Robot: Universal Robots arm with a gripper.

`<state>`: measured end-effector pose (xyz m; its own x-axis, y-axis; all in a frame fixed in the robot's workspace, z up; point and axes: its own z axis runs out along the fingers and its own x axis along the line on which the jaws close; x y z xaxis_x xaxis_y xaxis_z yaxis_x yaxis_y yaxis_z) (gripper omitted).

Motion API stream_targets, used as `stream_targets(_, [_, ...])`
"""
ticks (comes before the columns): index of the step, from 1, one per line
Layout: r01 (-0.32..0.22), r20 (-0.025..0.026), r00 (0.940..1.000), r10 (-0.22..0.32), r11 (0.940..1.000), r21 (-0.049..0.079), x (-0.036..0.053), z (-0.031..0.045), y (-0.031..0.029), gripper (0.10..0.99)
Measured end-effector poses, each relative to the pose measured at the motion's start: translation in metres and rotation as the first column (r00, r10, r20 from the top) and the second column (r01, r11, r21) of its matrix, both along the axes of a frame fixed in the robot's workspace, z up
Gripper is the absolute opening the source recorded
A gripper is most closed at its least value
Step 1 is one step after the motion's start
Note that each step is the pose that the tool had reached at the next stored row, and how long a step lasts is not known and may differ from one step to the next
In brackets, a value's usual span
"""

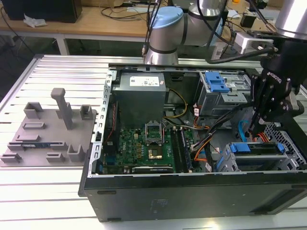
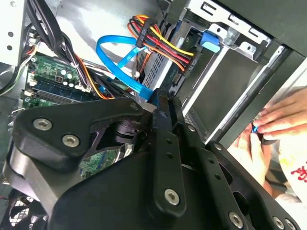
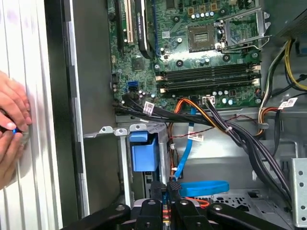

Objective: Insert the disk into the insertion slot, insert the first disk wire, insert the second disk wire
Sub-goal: 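Insert the second disk wire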

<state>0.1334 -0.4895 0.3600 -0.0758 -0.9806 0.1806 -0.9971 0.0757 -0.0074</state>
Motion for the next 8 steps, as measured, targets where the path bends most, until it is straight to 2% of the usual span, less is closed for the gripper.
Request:
stream_targets(1, [0.000, 0.0000, 1.0000, 0.000, 0.9999, 0.016, 0.0007, 0.0000, -0.0033, 0.165])
stream_targets(2, [0.000, 0.0000, 1.0000, 0.000, 0.9997, 0.025, 0.0010, 0.0000, -0.0048, 0.165])
stream_targets(5, [0.000, 0.0000, 1.0000, 0.000, 0.9981, 0.062, 0.0028, 0.0000, -0.0092, 0.165])
stream_targets(6, [0.000, 0.0000, 1.0000, 0.000, 0.9964, 0.084, 0.0038, 0.0000, -0.0121, 0.165])
stream_targets(7, [0.000, -0.0016, 1.0000, 0.000, 0.9953, 0.097, 0.0061, 0.0000, -0.0154, 0.165])
stream_targets(8, [0.000, -0.0057, 1.0000, 0.000, 0.9949, 0.101, 0.0086, 0.0000, -0.0169, 0.165])
